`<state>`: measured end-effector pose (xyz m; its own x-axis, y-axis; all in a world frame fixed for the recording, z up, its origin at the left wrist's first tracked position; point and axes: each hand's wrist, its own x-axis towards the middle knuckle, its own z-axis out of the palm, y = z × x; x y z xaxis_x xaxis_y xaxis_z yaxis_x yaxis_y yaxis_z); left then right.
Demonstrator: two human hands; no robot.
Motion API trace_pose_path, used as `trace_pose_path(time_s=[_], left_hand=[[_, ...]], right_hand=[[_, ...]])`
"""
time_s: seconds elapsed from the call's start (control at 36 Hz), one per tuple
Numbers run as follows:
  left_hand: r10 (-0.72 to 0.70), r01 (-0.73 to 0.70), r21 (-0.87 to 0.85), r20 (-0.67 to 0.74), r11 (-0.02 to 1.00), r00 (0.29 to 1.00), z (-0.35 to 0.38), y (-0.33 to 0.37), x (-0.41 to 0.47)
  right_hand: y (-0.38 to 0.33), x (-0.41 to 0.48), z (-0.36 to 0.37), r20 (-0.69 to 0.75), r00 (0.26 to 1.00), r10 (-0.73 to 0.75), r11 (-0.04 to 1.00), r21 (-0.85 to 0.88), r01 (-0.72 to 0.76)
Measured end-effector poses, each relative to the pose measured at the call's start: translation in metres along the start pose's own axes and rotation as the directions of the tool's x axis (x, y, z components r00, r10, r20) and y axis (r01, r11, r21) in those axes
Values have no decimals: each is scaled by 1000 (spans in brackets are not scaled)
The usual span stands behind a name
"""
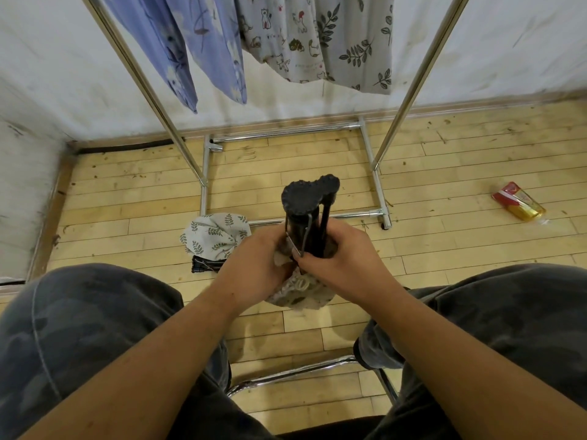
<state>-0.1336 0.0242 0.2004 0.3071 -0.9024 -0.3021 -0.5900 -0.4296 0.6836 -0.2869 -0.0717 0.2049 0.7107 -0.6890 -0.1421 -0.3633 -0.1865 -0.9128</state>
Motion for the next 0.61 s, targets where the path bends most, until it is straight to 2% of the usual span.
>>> trace_pose_path(time_s=[0.25,0.42,0.61], left_hand=[[-48,44,-78,-54,996,997,0,-3,5],[-75,64,-113,-95,992,993,-1,-11,8],[-110,87,-142,-161,986,981,-7,-11,8]], right_hand=[[5,1,0,48,998,28,998,-57,-25],[9,8,-2,107,986,130,988,-101,-120],[16,9,-6,143,952,270,896,-400,-194]])
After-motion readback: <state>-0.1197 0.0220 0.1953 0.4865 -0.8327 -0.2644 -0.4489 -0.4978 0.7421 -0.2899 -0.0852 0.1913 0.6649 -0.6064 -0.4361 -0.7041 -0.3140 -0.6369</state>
